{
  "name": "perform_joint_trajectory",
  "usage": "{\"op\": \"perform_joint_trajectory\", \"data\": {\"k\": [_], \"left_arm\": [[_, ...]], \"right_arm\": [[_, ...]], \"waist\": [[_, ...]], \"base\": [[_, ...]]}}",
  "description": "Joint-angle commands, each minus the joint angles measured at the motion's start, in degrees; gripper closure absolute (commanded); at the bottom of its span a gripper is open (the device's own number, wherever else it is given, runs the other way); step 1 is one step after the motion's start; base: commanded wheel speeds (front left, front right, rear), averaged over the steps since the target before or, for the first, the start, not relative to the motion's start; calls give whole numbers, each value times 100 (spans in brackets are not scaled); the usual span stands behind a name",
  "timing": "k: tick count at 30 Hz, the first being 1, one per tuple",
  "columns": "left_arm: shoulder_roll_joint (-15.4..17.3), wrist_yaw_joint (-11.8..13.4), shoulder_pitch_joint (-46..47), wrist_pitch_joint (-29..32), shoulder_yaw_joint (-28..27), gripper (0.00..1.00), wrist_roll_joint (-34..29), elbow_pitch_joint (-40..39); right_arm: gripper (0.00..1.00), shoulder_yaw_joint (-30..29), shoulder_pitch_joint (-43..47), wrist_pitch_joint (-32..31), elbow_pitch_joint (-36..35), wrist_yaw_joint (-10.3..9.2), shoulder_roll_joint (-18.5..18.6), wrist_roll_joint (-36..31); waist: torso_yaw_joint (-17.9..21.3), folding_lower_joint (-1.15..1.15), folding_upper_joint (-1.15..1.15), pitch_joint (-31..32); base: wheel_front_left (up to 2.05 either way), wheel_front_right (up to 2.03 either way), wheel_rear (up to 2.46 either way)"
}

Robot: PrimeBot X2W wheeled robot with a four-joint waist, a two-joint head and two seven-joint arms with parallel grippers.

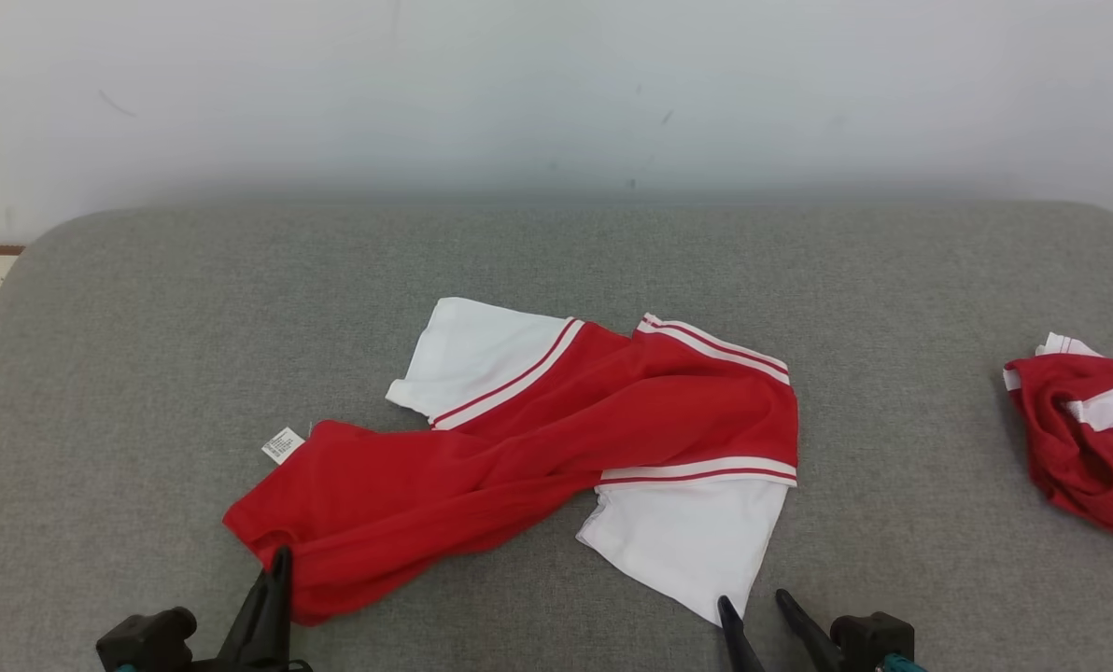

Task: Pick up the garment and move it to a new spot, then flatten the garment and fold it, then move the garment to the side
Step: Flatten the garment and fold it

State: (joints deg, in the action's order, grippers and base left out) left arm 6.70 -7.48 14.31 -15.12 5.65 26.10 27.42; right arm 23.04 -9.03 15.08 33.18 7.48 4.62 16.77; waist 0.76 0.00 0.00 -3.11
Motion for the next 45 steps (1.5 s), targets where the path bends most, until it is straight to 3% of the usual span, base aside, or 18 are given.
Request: {"op": "perform_joint_trajectory", "data": {"k": [1,12,13,14,18,23,31,37,45], "left_arm": [[-2,-1,-26,-5,-11,100,-24,-10],[-41,-1,45,-5,156,100,-11,18],[-41,-1,53,-6,172,100,-3,21],[-42,-1,52,-5,184,100,5,20],[-21,-1,0,-5,163,100,38,-24],[62,-1,84,-5,138,100,62,-122],[678,-1,985,-5,471,100,-14,-388],[1199,-1,2051,-5,1025,100,-15,-255],[1608,-1,3296,-5,1656,100,76,61]], "right_arm": [[0,-1,-57,5,62,2,15,35],[1,212,-347,-24,928,3,-80,-388],[64,242,-359,-37,1064,4,-101,-378],[100,248,-374,-40,1099,4,-108,-371],[100,161,-431,-11,879,2,-73,-267],[100,-130,-529,5,58,2,64,-160],[100,-462,-1231,5,-1227,2,446,-162],[100,-553,-2159,5,-1473,2,715,-230],[100,-579,-3335,5,-1407,2,967,-272]], "waist": [[-14,0,0,-6],[-202,0,0,-44],[-216,0,0,-36],[-217,0,0,-27],[-158,0,0,50],[-57,0,0,184],[61,0,0,304],[114,0,0,345],[189,0,0,291]], "base": [[0,0,0],[0,0,0],[0,0,0],[0,0,0],[0,0,0],[0,0,0],[0,0,0],[0,0,0],[0,0,0]]}}
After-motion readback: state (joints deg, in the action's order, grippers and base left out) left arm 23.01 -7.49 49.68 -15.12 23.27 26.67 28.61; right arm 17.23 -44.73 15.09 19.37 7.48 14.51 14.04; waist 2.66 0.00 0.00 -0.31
